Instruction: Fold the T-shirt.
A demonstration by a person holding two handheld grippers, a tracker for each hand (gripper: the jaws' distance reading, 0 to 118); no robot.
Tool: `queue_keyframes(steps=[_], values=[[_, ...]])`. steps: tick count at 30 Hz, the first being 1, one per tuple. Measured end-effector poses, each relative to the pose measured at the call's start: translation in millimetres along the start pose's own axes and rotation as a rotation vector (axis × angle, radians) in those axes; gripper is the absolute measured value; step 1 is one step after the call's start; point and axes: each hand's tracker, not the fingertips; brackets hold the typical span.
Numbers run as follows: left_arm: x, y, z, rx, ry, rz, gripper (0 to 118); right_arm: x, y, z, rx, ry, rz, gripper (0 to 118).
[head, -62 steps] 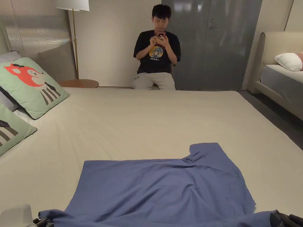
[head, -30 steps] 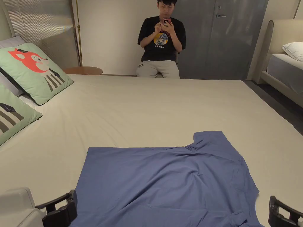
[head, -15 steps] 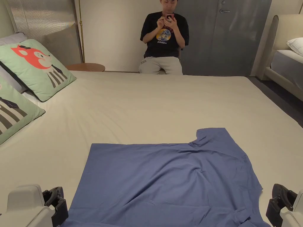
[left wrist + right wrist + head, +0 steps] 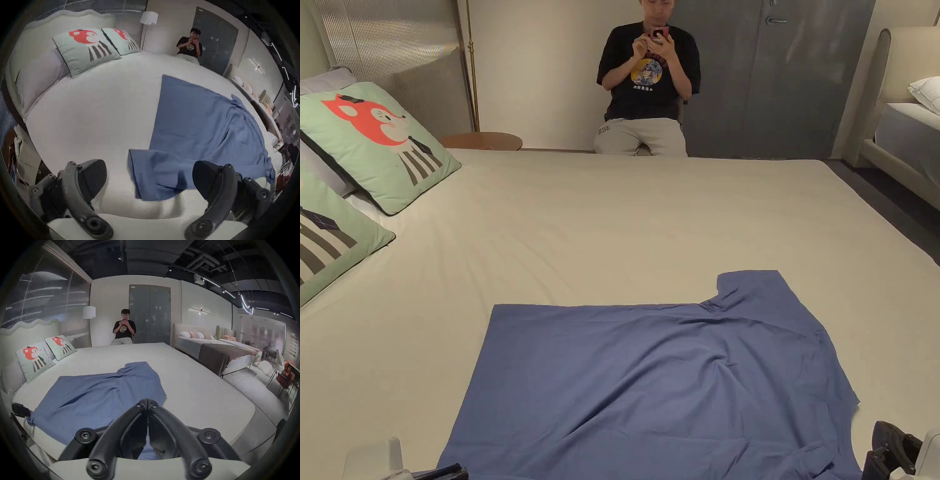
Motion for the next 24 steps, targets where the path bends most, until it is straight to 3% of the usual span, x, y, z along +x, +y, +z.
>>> queue_keyframes(steps=[1,3,4,5,6,9,10,11,12,13,14,20,22,24], values=[[-4,0,-7,-0.002,-0.002,0.001,102,1,-1,0,-0.006,0.000,-0.003,1],[-5,0,-12,-0.010,-0.006,0.010,76,1,1,2,-0.015,-0.001,-0.005,1],[-4,0,-13,-0.018,-0.006,0.011,56,1,0,2,-0.019,-0.003,-0.005,1],[-3,-1,-10,-0.023,-0.005,0.009,23,1,0,1,-0.024,-0.005,-0.004,1],[-1,-2,-9,-0.023,0.001,0.003,7,8,-2,-3,-0.031,-0.010,-0.006,1],[4,-5,-1,-0.005,-0.027,-0.002,2,17,-7,-8,-0.053,-0.017,-0.005,3],[7,-6,1,0.002,-0.023,-0.007,2,19,-8,-8,-0.064,-0.025,-0.012,16],[8,-7,3,0.009,-0.020,-0.012,2,22,-9,-8,-0.091,-0.027,-0.019,55],[8,-7,5,0.011,-0.022,-0.014,2,25,-11,-11,-0.121,-0.028,-0.022,88],[5,-5,4,0.013,-0.023,-0.012,2,29,-14,-14,-0.174,-0.025,-0.019,108],[4,-4,5,0.018,-0.026,-0.008,2,30,-15,-14,-0.224,-0.017,-0.015,113],[6,-4,17,0.046,-0.039,-0.007,2,50,-51,-19,-0.385,-0.003,-0.037,105],[13,-4,29,0.048,-0.040,-0.012,2,53,-59,-21,-0.423,0.008,-0.040,89],[16,-6,30,0.049,-0.040,-0.018,2,51,-64,-23,-0.442,0.014,-0.031,61]])
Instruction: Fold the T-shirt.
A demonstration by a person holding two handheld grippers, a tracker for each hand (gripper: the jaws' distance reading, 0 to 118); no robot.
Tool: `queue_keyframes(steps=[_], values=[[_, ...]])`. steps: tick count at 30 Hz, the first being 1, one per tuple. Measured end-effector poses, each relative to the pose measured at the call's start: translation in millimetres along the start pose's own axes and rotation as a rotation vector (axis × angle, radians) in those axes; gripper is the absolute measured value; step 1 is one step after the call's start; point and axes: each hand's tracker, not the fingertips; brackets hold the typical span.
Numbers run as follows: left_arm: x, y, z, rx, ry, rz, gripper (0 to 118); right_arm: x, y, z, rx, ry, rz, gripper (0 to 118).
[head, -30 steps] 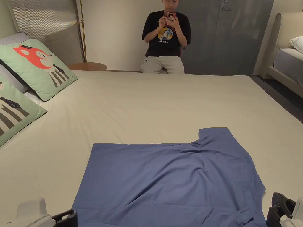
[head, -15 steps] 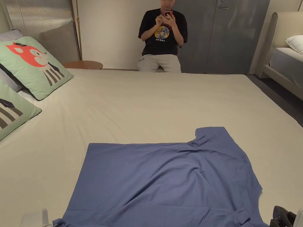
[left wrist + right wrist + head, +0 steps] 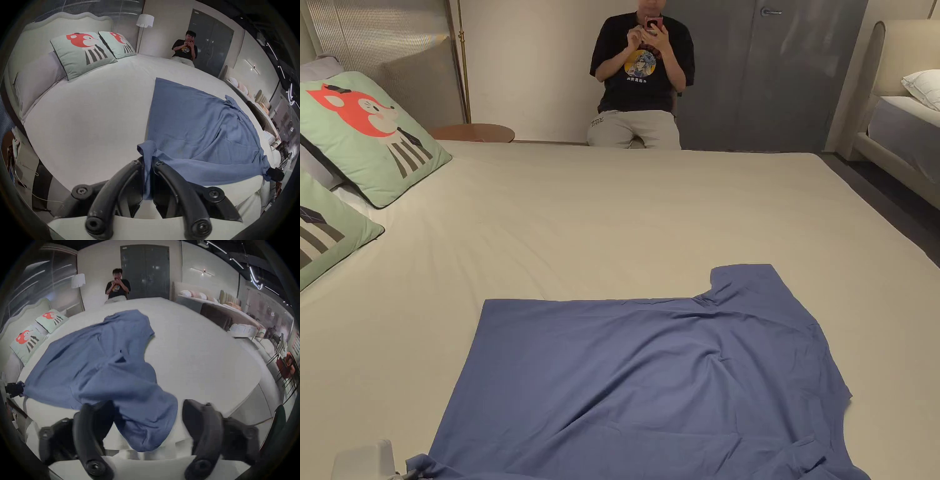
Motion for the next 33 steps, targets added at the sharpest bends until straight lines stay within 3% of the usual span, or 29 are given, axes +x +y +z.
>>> queue_keyframes(steps=[2,4,6,13,19,26,33], values=[[-4,4,-6,0.001,0.001,-0.002,2,2,-4,-8,-0.015,0.028,0.005,38],[-4,3,-4,0.001,0.001,0.004,2,2,-5,-6,0.013,0.091,-0.023,33],[-9,4,-5,0.007,-0.001,0.011,2,0,-3,1,0.050,0.064,-0.019,12],[-12,36,10,0.083,-0.039,0.037,2,-11,42,36,0.200,0.102,-0.013,9],[2,91,-4,0.158,-0.053,0.019,2,-18,108,12,0.290,0.109,0.021,9],[18,139,-74,0.129,-0.016,0.012,1,-35,169,-63,0.215,0.101,0.070,9],[23,151,-135,0.030,0.020,0.025,1,-42,186,-140,0.082,0.065,0.125,9]])
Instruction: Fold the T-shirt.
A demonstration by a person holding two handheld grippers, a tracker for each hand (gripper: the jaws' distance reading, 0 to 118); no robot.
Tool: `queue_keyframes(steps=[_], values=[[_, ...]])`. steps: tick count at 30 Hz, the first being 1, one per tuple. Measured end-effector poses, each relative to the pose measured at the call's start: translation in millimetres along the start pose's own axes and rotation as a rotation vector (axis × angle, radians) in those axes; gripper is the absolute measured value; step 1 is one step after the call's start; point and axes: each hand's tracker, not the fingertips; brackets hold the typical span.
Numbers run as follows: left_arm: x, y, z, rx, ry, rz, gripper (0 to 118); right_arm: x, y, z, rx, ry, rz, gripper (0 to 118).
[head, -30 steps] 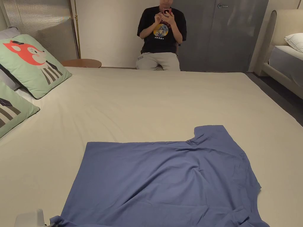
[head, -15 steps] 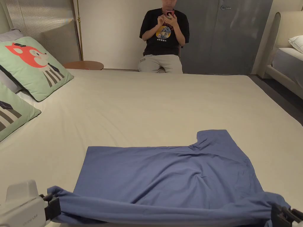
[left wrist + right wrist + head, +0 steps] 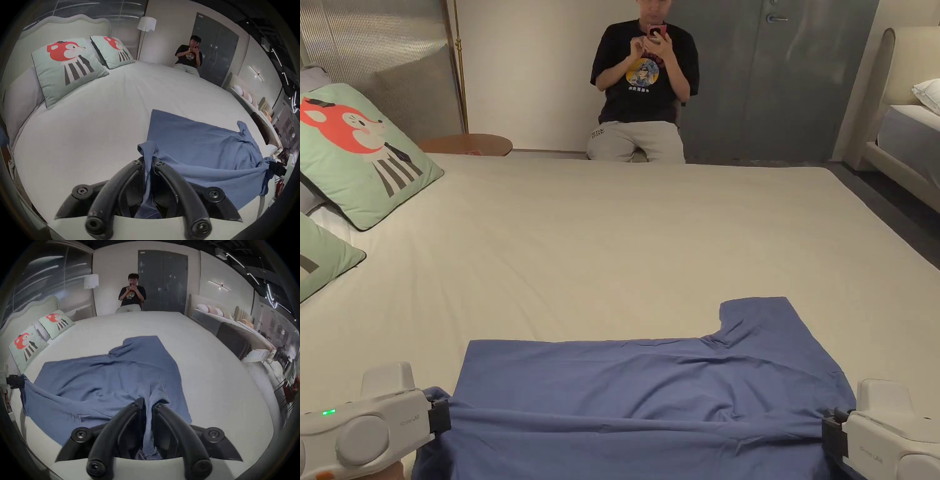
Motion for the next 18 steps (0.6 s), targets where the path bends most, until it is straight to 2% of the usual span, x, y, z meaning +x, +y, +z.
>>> queue_keyframes(steps=[9,10,11,13,14,15,18], values=[[-1,-8,-25,-0.047,0.021,-0.001,2,-1,-6,-24,-0.057,-0.029,0.008,10],[-1,-9,-23,-0.040,0.018,0.004,7,-1,-6,-24,-0.054,-0.028,0.008,14],[0,-8,-19,-0.021,0.022,0.016,23,0,-6,-20,-0.044,-0.036,0.010,35],[0,-10,-1,0.038,0.015,0.035,70,-3,-4,-7,-0.004,-0.085,0.022,80],[-1,-11,8,0.075,-0.003,0.044,95,-2,-3,0,0.017,-0.089,0.018,93],[-2,-12,18,0.113,-0.022,0.048,106,0,-1,10,0.060,-0.091,0.010,92],[1,-14,54,0.202,-0.031,0.009,107,3,1,37,0.162,-0.106,-0.032,92]])
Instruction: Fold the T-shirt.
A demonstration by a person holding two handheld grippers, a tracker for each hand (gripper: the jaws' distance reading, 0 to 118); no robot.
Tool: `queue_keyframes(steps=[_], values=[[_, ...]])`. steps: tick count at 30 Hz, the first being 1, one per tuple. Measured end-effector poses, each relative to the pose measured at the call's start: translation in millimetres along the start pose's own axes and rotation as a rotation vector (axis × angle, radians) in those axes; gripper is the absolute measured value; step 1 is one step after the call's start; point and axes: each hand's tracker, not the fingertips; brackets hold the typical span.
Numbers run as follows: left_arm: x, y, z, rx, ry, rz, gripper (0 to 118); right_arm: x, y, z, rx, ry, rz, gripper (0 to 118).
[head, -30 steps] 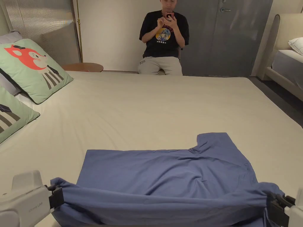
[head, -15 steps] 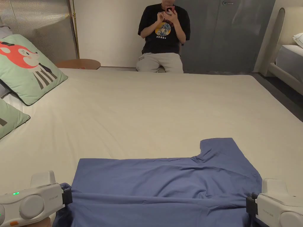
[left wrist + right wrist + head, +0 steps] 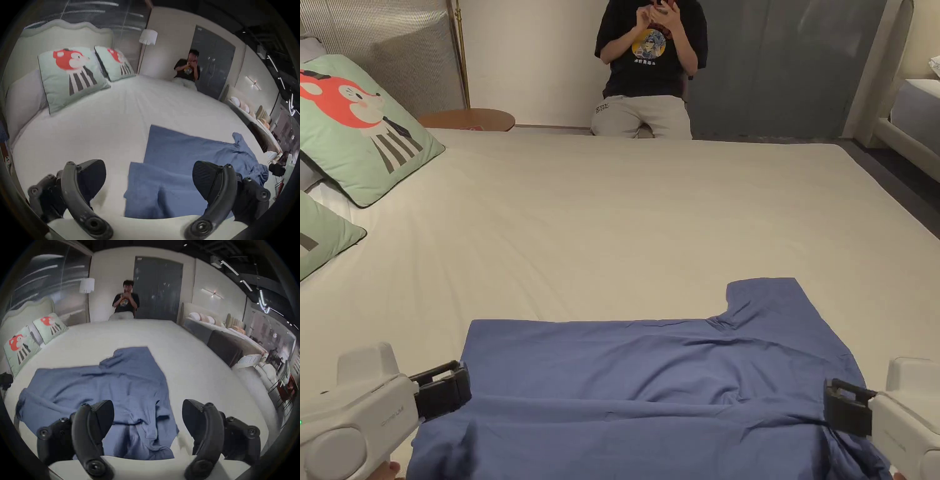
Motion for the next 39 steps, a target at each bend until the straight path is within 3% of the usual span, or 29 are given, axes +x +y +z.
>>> queue_keyframes(steps=[2,4,6,7,8,9,10,20,21,22,23,24,25,31,35,37,38,39], values=[[2,-2,16,0.039,0.007,-0.035,106,2,3,18,0.065,-0.004,-0.033,92],[4,-5,33,0.055,0.001,-0.054,96,0,6,35,0.116,-0.001,-0.056,89],[3,-10,47,0.074,-0.016,-0.062,59,0,5,51,0.163,0.029,-0.074,66],[2,-13,52,0.078,-0.018,-0.065,35,1,2,54,0.175,0.032,-0.082,47],[3,-16,57,0.076,-0.021,-0.068,7,1,0,60,0.178,0.044,-0.082,20],[4,-20,62,0.073,-0.017,-0.073,1,-1,-1,66,0.183,0.044,-0.082,6],[1,-25,60,0.074,-0.012,-0.075,1,-2,-3,70,0.193,0.035,-0.080,2],[-14,-50,63,-0.083,-0.035,-0.042,1,-12,-27,91,0.171,0.057,-0.041,1],[-17,-52,59,-0.104,-0.041,-0.032,9,-12,-31,90,0.158,0.060,-0.043,1],[-23,-57,50,-0.119,-0.043,-0.026,32,-12,-35,89,0.149,0.058,-0.044,1],[-27,-61,43,-0.141,-0.045,-0.020,77,-12,-37,92,0.135,0.057,-0.041,1],[-29,-65,36,-0.183,-0.042,-0.013,105,-12,-40,92,0.122,0.058,-0.041,1],[-31,-68,29,-0.213,-0.035,-0.007,111,-12,-44,91,0.112,0.059,-0.042,1],[-30,-86,10,-0.265,-0.011,0.009,103,-3,-66,84,0.057,0.034,-0.056,1],[-23,-91,7,-0.284,-0.017,-0.007,61,3,-78,75,0.021,0.017,-0.063,1],[-17,-91,4,-0.278,0.017,-0.069,45,6,-82,69,-0.002,0.017,-0.069,2],[-11,-89,12,-0.277,0.016,-0.077,22,6,-84,66,-0.021,0.020,-0.072,11],[-9,-87,16,-0.275,0.012,-0.072,9,7,-84,64,-0.048,0.022,-0.074,36]])
